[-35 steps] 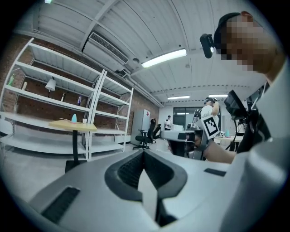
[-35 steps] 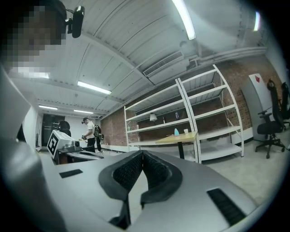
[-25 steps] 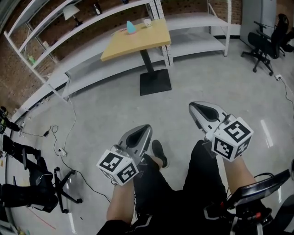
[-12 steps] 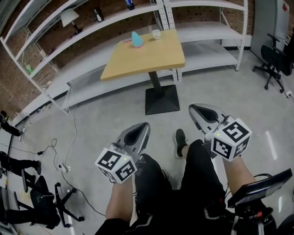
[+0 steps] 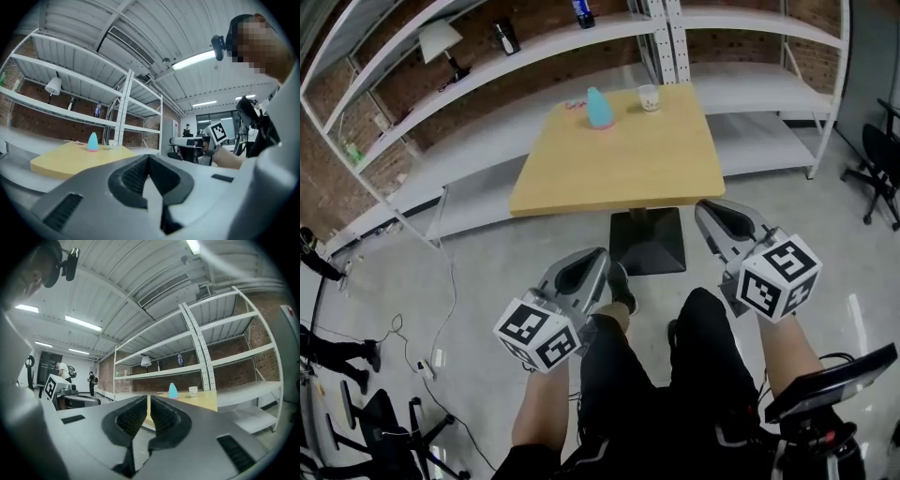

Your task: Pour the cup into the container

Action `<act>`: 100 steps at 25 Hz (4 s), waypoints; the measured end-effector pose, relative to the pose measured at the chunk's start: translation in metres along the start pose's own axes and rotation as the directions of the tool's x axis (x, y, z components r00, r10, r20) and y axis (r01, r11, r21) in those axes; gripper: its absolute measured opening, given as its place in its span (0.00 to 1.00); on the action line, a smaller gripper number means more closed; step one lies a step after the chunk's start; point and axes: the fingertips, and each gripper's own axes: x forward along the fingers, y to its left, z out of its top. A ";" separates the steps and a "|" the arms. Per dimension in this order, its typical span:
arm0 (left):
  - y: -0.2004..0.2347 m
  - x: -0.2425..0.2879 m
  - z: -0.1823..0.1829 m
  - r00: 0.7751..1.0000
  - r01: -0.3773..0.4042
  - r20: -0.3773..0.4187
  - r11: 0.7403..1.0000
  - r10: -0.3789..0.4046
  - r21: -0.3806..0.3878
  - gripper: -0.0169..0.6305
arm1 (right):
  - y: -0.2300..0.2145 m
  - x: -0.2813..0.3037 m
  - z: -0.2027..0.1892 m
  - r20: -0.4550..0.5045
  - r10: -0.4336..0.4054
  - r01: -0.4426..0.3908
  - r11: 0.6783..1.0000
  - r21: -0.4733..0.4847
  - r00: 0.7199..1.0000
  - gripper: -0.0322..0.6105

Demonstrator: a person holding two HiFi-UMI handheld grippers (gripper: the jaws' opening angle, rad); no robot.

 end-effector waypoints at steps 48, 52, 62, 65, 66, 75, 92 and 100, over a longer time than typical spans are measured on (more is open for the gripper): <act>0.298 0.339 -0.009 0.914 0.392 -0.106 0.920 -0.391 -0.015 0.02 | -0.338 0.428 -0.070 -0.351 -0.128 0.152 0.987 0.042 0.928 0.57; 0.307 0.340 -0.010 0.915 0.391 -0.094 0.920 -0.393 -0.038 0.02 | -0.343 0.436 -0.078 -0.364 -0.144 0.165 0.986 0.026 0.920 0.57; 0.307 0.339 -0.013 0.918 0.386 -0.113 0.921 -0.379 0.050 0.02 | -0.348 0.442 -0.079 -0.363 -0.177 0.180 0.983 -0.026 0.915 0.52; 0.308 0.337 -0.014 0.915 0.394 -0.115 0.917 -0.387 0.053 0.02 | -0.346 0.443 -0.079 -0.359 -0.180 0.175 0.983 -0.048 0.916 0.51; 0.309 0.337 -0.015 0.913 0.399 -0.116 0.916 -0.391 0.052 0.02 | -0.345 0.442 -0.078 -0.359 -0.185 0.175 0.983 -0.061 0.915 0.51; 0.311 0.329 -0.015 0.899 0.431 -0.119 0.901 -0.422 0.057 0.02 | -0.312 0.453 -0.032 -0.354 -0.169 0.072 0.960 -0.270 0.920 0.51; 0.306 0.324 -0.015 0.886 0.456 -0.117 0.888 -0.448 0.057 0.02 | -0.249 0.488 0.008 -0.389 -0.236 -0.089 0.748 -0.657 0.890 0.51; 0.306 0.323 -0.015 0.887 0.456 -0.117 0.888 -0.447 0.056 0.02 | -0.241 0.500 0.012 -0.405 -0.290 -0.153 0.619 -0.771 0.867 0.51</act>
